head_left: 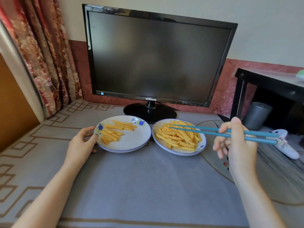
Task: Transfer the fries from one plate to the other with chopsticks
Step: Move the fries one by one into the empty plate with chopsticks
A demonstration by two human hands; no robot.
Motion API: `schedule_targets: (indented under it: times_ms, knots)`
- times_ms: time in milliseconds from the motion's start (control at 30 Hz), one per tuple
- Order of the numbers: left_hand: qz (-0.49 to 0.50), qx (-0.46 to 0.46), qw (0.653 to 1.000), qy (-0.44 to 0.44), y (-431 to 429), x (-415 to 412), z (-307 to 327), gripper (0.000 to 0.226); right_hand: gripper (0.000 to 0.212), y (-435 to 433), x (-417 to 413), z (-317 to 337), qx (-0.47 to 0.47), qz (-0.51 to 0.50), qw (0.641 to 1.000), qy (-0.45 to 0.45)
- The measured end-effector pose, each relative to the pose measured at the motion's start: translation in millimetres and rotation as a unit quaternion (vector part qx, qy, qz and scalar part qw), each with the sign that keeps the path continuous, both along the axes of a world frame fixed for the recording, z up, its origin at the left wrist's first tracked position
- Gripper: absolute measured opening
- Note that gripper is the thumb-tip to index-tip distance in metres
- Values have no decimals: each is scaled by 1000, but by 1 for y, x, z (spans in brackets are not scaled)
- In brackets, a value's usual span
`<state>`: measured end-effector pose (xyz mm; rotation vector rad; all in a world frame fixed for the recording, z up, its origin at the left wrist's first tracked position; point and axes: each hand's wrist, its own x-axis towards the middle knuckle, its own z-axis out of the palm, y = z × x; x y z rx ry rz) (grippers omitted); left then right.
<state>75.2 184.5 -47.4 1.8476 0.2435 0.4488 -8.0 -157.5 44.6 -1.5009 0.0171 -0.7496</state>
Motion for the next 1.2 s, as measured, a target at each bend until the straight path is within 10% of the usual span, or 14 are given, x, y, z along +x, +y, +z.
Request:
schedule_targets:
  times_ms: [500, 1200]
  knots:
    - [-1, -6, 1000, 1, 1, -1, 1, 31, 42, 97, 77, -11, -54, 185, 980, 53]
    - [0, -1, 1000, 6, 1, 1, 0, 32, 45, 112, 83, -26, -57, 170, 980, 80]
